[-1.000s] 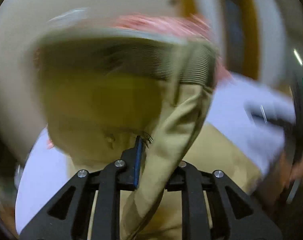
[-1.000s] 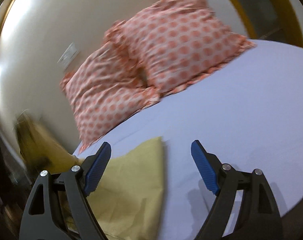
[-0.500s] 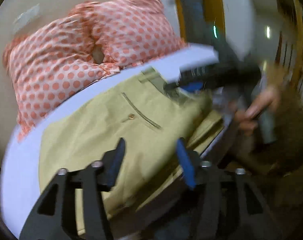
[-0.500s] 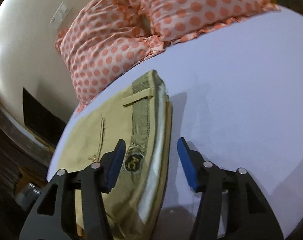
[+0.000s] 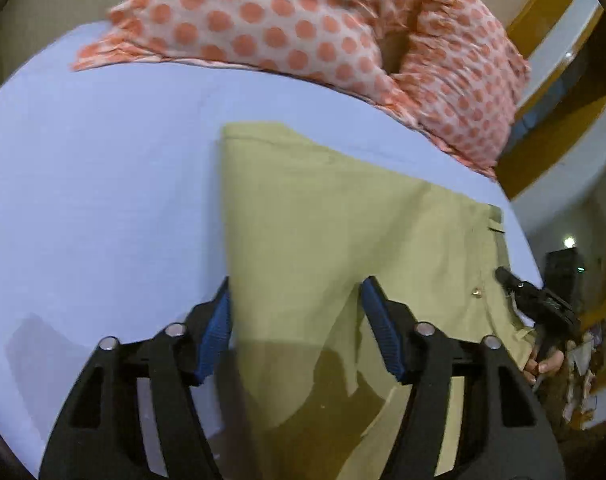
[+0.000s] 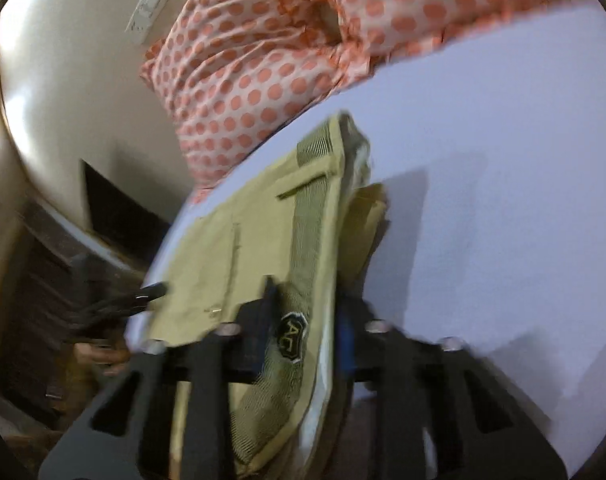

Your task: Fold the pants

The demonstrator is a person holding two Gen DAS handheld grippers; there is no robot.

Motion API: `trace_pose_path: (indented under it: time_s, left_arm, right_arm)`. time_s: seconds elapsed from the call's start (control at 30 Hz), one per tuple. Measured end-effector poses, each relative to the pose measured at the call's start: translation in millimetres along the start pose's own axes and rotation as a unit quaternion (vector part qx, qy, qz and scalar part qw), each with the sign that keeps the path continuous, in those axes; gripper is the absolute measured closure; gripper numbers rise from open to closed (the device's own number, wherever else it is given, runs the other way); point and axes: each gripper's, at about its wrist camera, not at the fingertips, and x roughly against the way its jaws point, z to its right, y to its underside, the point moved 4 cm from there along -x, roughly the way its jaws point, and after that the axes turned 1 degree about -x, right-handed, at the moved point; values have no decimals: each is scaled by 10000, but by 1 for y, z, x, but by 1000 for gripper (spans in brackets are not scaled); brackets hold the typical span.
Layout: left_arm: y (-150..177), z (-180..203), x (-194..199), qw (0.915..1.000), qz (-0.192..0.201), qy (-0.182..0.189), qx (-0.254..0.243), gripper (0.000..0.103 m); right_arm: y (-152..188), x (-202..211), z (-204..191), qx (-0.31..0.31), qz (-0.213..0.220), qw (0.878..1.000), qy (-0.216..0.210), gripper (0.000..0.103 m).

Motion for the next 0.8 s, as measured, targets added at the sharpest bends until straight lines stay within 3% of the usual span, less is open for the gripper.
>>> trace_pose_path:
  time_s: [0.07, 0.1, 0.23, 0.37, 0.47, 0.57, 0.6, 0.67, 0.73, 0.77, 0.8]
  left_arm:
    - [-3, 3, -3, 9993, -114, 328, 123, 84]
    - [-3, 4, -2, 9993, -124, 334, 116, 89]
    - [-30, 20, 0, 9997, 49, 118, -201, 96]
    - [-90, 44, -10, 9967, 578, -221, -520, 96]
    - [-127, 53, -37, 9920, 823, -673, -686, 95]
    - [-147, 46, -81, 9857, 519, -1493, -589, 87]
    - [-146, 44, -81, 9862, 478, -1486, -544, 82]
    - [-139, 43, -66, 9845, 668, -1528, -549, 78]
    - [-126, 45, -38, 9802, 976, -1568, -711, 73]
    - [-120, 48, -27, 9809, 1080, -1427, -755, 72]
    - [-111, 55, -16, 9850, 1107, -1078, -767, 70]
  right_arm:
    - [-2, 1, 6, -348, -83, 9986, -396, 90]
    - [-5, 1, 6, -423, -102, 9979, -475, 90]
    - [-35, 4, -11, -352, -51, 9976, -595, 92]
    - [-96, 4, -28, -66, 382, 9986, -350, 93]
    - [-136, -5, -18, -100, 683, 9974, 206, 93]
    - [-157, -27, 4, -14, 596, 9877, 1447, 85]
    - [-157, -30, 13, -17, 464, 9794, 1967, 84]
    - [-155, -16, 16, -9, 567, 9757, 2115, 83]
    - [-151, 6, 6, 119, 876, 9768, 1952, 60]
    - [-147, 12, -3, 227, 921, 9806, 1717, 40]
    - [-143, 12, -12, 310, 847, 9850, 1472, 35]
